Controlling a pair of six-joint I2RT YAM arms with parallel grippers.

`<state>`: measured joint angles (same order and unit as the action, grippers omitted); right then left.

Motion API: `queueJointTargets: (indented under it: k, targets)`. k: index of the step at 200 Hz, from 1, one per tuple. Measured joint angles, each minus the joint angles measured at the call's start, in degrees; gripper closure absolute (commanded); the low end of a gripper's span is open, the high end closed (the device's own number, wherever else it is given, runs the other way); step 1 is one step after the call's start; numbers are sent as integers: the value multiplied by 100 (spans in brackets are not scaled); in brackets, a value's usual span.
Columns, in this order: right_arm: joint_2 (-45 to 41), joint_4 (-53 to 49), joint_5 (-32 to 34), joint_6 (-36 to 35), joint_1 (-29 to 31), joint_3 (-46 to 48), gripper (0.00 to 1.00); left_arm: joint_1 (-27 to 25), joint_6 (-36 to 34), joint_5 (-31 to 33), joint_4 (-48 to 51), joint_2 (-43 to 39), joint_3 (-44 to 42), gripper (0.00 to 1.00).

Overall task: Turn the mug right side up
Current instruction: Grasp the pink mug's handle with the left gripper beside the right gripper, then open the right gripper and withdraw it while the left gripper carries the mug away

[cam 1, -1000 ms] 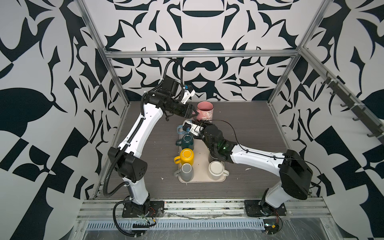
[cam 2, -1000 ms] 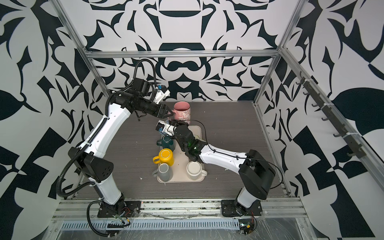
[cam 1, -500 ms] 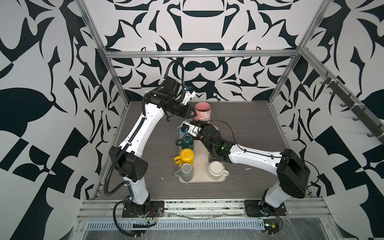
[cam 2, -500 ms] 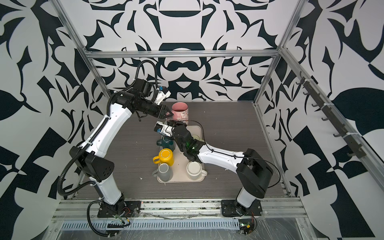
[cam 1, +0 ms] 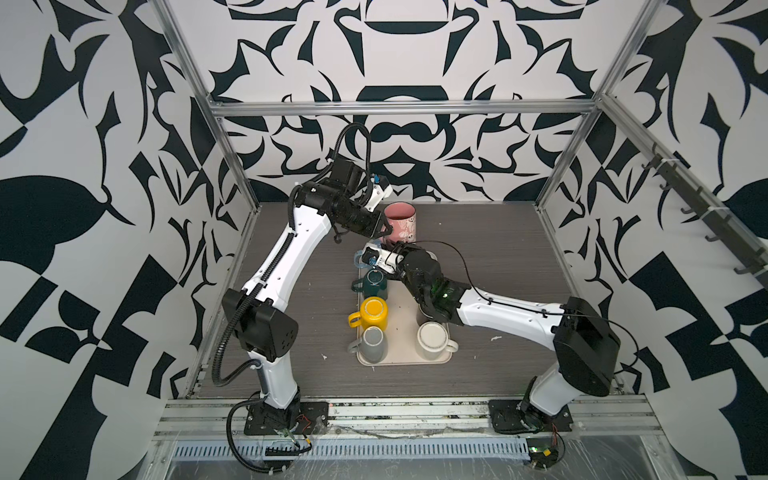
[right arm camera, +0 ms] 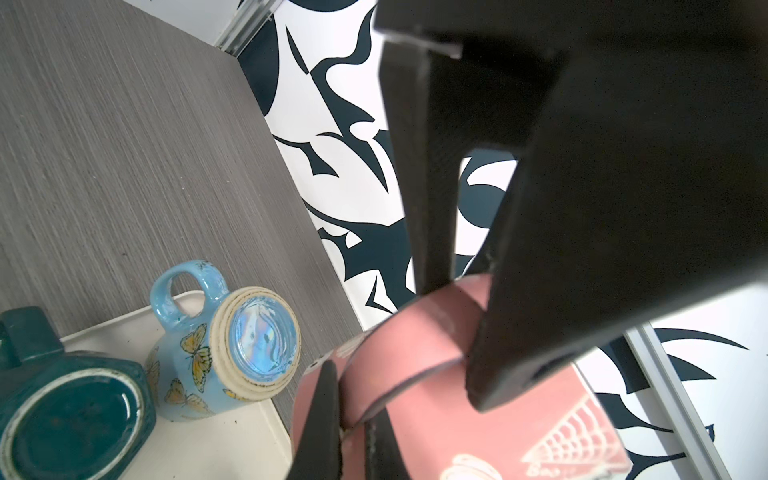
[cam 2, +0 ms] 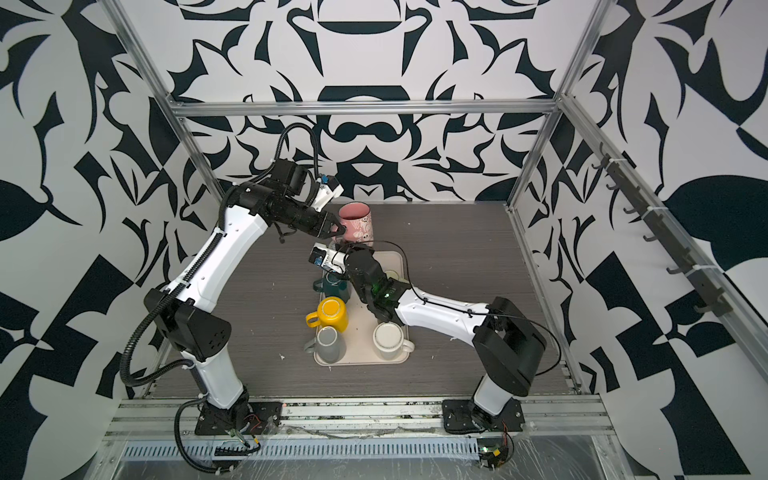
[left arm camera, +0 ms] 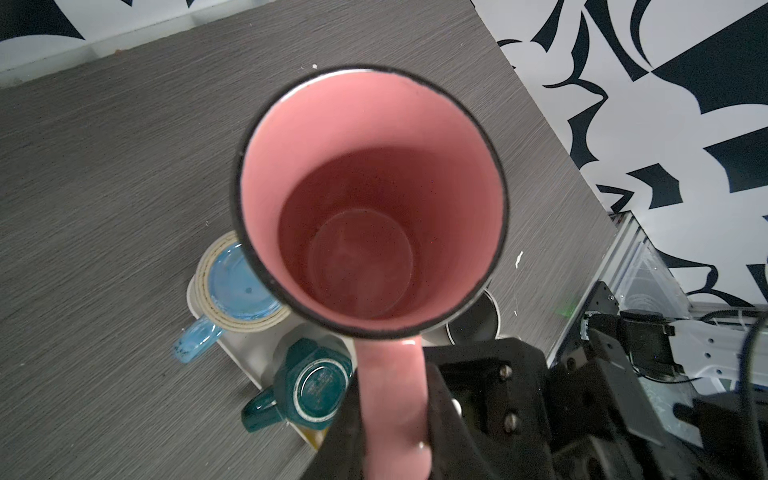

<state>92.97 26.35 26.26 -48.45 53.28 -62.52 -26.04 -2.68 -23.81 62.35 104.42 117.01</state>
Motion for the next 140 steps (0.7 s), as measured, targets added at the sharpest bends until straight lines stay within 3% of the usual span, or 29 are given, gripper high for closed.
queueJointTargets:
  k: [14,76,111,140]
  targets:
    - [0,-24,2,0,0,0,100,-9,-4,2,0,7,0,100]
    - [0,-44,136,28,0,0,100,-42,120,28,-184,-11,-107,100]
    - [0,-9,256,37,9,2,81,-96,363,107,-404,-44,-240,100]
    - [-2,210,348,35,61,11,76,-164,535,284,-555,-59,-439,100]
